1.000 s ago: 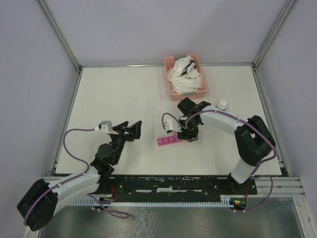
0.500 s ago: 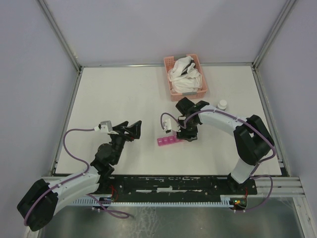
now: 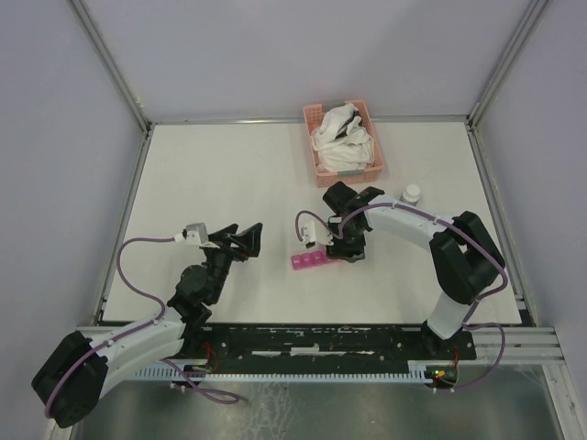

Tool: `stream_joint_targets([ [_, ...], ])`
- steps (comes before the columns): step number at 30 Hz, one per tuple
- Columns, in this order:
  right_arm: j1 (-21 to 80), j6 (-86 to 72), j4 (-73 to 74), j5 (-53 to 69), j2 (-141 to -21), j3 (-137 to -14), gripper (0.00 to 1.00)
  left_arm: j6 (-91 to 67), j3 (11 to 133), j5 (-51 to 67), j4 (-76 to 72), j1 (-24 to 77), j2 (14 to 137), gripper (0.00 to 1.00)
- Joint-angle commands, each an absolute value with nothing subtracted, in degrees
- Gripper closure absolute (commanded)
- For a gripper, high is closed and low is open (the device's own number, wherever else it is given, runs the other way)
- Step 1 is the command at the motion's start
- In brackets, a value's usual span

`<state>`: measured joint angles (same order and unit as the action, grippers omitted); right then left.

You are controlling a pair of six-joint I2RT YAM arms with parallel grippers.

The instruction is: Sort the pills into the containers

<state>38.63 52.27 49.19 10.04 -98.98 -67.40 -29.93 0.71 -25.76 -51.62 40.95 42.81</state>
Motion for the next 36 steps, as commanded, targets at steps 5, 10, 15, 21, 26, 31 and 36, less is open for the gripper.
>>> stream_joint_targets([
  [5,39.2,51.2,49.9,8.2,-99.4,-70.2,0.99,-31.8,0.2,-25.7,-55.1,40.6,42.9,0.01],
  [10,39.4,50.9,50.1,7.9,-99.6,-70.5,0.99,-31.9,0.1,-25.7,-55.1,40.6,42.7,0.01],
  [15,39.8,50.6,50.4,7.3,-99.9,-70.8,0.99,-31.9,0.1,-25.6,-55.1,40.5,42.7,0.01],
  [21,40.0,50.4,50.6,6.6,-100.2,-71.1,0.99,-32.0,0.0,-25.6,-55.2,40.5,42.5,0.01],
  [26,40.3,50.3,51.0,6.1,-100.5,-71.6,0.99,-32.0,0.0,-25.6,-55.1,40.4,42.5,0.01],
  [31,40.6,50.2,51.3,5.6,-100.7,-72.0,0.99,-32.0,0.0,-25.6,-55.1,40.4,42.5,0.01],
  [36,40.9,50.0,51.6,4.9,-100.9,-72.1,0.99,-32.0,0.0,-25.5,-55.1,40.4,42.5,0.01],
])
